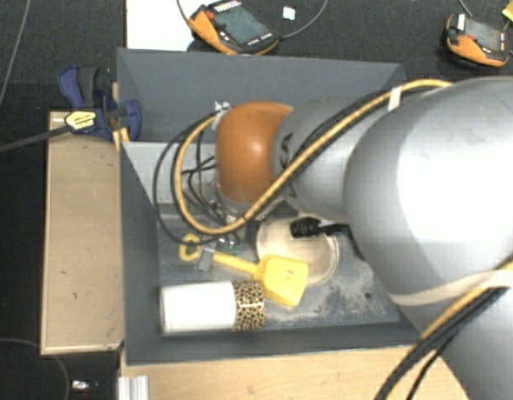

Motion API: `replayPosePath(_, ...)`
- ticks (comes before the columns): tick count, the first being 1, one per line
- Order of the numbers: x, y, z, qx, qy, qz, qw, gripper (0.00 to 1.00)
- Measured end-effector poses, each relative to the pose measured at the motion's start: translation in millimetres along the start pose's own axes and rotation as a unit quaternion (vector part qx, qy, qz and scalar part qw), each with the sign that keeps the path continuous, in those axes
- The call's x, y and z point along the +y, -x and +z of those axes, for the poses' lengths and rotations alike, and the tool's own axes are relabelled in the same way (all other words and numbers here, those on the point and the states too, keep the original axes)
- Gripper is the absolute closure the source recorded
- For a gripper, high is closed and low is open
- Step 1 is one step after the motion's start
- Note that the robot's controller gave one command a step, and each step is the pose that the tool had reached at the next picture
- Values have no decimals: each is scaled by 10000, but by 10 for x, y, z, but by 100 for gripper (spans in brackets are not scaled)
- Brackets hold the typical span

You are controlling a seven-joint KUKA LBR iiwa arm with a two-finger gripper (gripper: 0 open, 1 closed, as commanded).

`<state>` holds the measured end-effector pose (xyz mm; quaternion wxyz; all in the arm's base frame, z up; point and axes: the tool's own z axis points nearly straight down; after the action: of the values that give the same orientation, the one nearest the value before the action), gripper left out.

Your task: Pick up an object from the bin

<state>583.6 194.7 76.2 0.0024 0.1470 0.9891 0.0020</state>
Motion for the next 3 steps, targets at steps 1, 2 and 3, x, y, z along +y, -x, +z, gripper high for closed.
replayPosePath(1, 119, 29, -472, -10, 4, -561, 9984, 0)
replayPosePath(2, -3, -7, 54, 43, -33, 3, 10000, 0)
replayPosePath(3, -79, 4, 55, -12, 11, 83, 10000, 0)
